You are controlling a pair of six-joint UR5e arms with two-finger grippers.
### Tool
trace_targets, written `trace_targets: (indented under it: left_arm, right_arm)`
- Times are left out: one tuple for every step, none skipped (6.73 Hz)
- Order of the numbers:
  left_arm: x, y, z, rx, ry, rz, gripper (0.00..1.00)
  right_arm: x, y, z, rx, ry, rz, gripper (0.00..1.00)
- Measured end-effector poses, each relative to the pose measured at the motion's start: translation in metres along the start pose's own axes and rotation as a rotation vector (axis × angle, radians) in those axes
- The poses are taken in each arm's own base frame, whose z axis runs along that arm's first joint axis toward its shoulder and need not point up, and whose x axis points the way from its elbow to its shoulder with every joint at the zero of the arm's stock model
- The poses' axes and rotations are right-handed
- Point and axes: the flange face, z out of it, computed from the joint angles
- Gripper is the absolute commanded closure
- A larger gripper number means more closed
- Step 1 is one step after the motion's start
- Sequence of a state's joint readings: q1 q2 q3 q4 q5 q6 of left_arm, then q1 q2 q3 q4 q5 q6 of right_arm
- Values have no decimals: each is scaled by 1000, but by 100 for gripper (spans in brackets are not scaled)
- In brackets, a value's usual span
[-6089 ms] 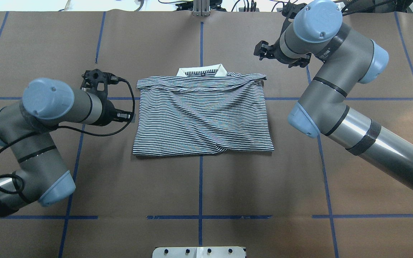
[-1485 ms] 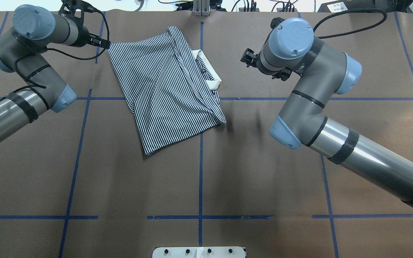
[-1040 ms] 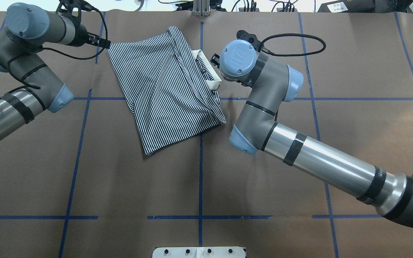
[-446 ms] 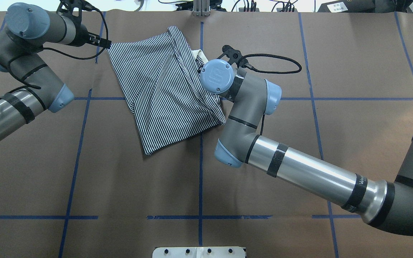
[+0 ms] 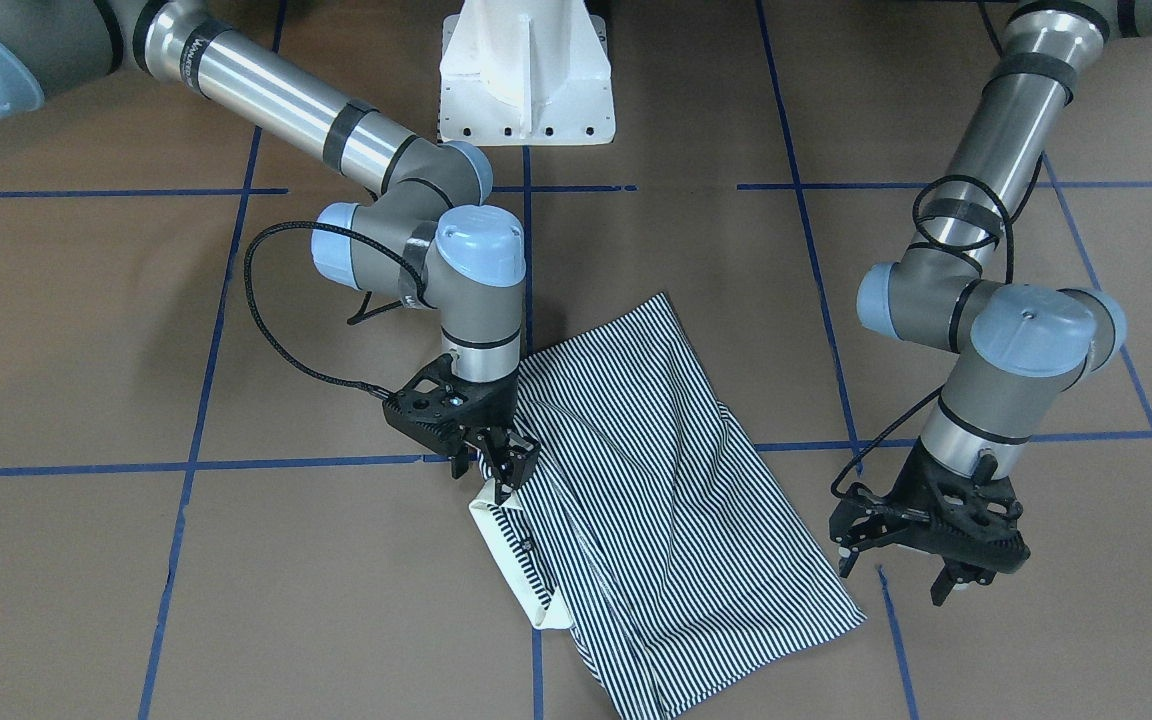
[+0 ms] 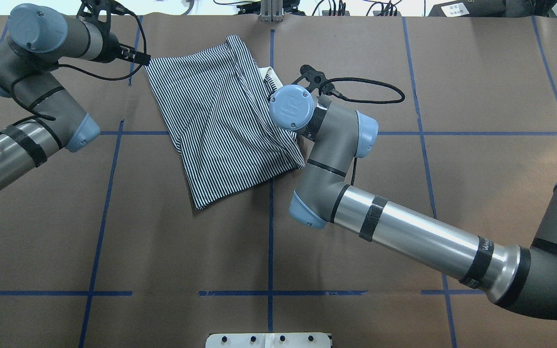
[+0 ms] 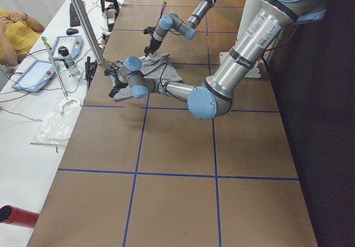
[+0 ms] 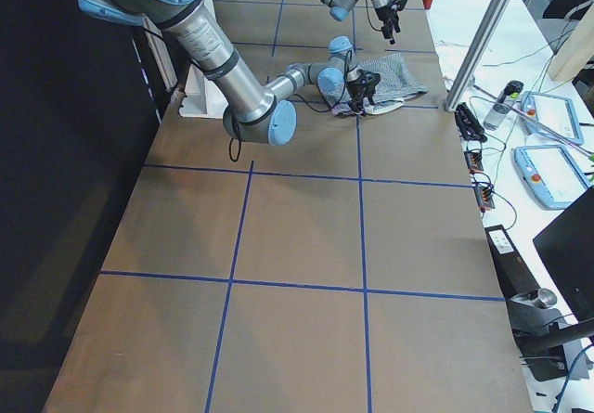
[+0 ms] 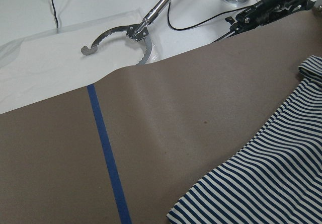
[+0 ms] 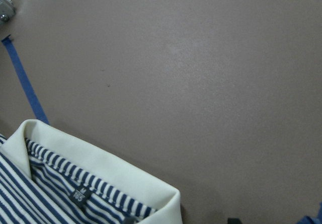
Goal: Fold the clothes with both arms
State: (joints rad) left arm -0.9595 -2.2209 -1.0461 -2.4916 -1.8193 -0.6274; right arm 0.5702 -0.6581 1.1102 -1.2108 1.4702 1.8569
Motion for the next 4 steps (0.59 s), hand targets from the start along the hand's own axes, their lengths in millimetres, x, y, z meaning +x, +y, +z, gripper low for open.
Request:
trace_targets:
  left_arm:
    - [0,0,0,0,0,0,0]
    - [-1,0,-1,1,0,0,0]
    - [0,0,-2,3,1,1,0]
    - [0,0,-3,6,3,2,0]
  right_arm:
    - [1,1,1,1,2,8,68]
    - [0,2,1,1,1,22,92]
    - [0,2,1,0,0,45,100]
    - [-3,3,-1,-1,-4,77,100]
